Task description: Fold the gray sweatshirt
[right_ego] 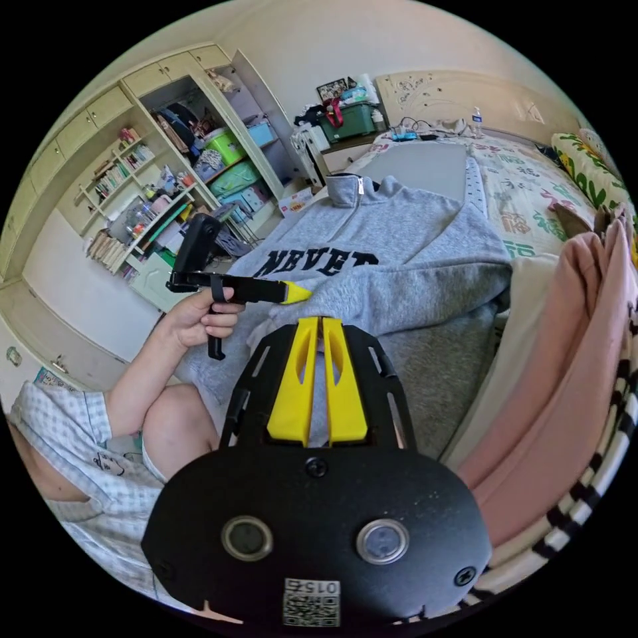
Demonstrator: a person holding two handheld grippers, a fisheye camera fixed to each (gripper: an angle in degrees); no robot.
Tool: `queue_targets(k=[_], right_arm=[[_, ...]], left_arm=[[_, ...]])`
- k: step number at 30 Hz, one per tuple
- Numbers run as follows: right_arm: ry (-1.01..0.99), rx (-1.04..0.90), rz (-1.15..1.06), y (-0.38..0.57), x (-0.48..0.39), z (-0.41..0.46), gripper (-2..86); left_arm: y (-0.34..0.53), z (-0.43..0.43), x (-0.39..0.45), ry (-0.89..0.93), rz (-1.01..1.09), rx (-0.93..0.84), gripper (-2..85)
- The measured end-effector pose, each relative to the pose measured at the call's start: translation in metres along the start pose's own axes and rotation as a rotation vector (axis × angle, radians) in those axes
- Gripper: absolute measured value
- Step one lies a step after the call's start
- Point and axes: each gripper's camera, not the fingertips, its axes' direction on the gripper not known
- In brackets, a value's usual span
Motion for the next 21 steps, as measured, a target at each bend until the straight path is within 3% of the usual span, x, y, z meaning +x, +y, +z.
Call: queue_targets(k=[4,9,14,21], right_arm=[[0.137,0.058,0.046,0.032,-0.023,-0.052,-0.3],[0.083,0.158,0.087,0.119,-0.025,-0.090,-0.3],[0.229,0.269,0.137,0.175,-0.038,-0.140,-0.4],[-0.048,0.383,0.286,0.210,0.019,-0.182,-0.5]], left_arm=[[0.009,0.004,0.007,-0.043,-0.016,0.027,-0.4],[0.023,0.007,0.026,-0.077,-0.042,0.082,-0.4],[0.045,0.019,0.049,-0.120,-0.042,0.121,-0.4],[0.056,0.034,0.078,-0.184,0.028,0.117,-0.4]])
